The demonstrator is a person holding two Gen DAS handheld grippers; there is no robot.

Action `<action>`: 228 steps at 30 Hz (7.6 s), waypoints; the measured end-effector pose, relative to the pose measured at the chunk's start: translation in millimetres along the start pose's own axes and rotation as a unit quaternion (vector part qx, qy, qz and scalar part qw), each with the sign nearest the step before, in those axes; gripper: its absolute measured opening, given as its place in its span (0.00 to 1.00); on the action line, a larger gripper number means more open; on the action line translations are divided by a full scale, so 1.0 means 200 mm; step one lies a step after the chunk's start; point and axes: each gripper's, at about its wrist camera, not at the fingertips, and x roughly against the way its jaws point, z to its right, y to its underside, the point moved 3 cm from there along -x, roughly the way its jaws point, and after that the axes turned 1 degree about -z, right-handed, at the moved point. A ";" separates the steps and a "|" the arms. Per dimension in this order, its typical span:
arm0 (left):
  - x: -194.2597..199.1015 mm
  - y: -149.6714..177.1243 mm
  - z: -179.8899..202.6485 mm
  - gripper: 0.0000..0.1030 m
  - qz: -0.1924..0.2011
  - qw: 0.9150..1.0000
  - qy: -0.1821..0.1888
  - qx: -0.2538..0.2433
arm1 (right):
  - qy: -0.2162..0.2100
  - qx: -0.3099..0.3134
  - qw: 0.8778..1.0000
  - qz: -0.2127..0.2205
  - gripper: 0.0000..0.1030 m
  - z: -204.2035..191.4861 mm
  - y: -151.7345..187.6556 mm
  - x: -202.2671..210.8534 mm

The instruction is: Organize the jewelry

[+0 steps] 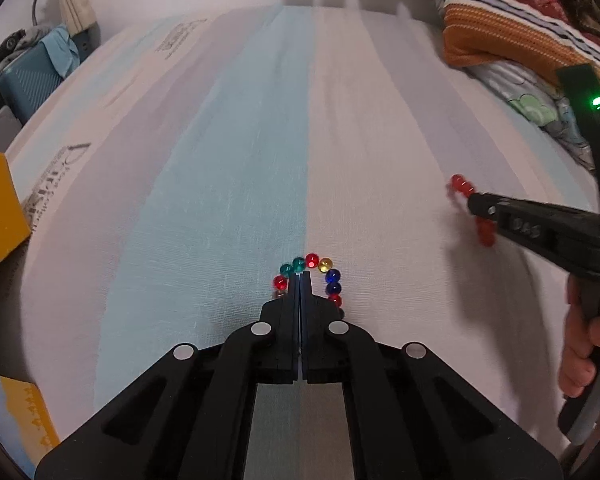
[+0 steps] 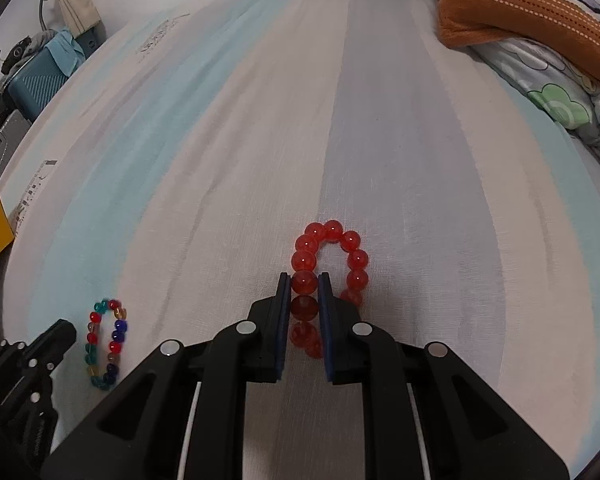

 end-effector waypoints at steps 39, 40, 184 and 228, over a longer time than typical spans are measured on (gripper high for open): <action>-0.20 0.07 -0.05 0.68 -0.015 0.998 -0.053 0.014 | -0.025 -0.004 1.000 0.014 0.13 0.01 -0.02 0.10; -0.21 0.08 -0.04 0.64 -0.021 0.999 -0.048 0.013 | -0.025 -0.004 1.000 0.014 0.13 0.01 -0.02 0.10; 1.65 1.37 -1.64 0.80 0.043 0.946 -0.189 0.260 | -0.175 0.228 0.955 0.072 0.89 -1.98 1.23 1.30; 1.86 1.80 -1.37 0.94 0.051 0.951 -0.187 0.240 | -0.102 0.218 0.967 0.081 0.93 -1.78 1.68 1.47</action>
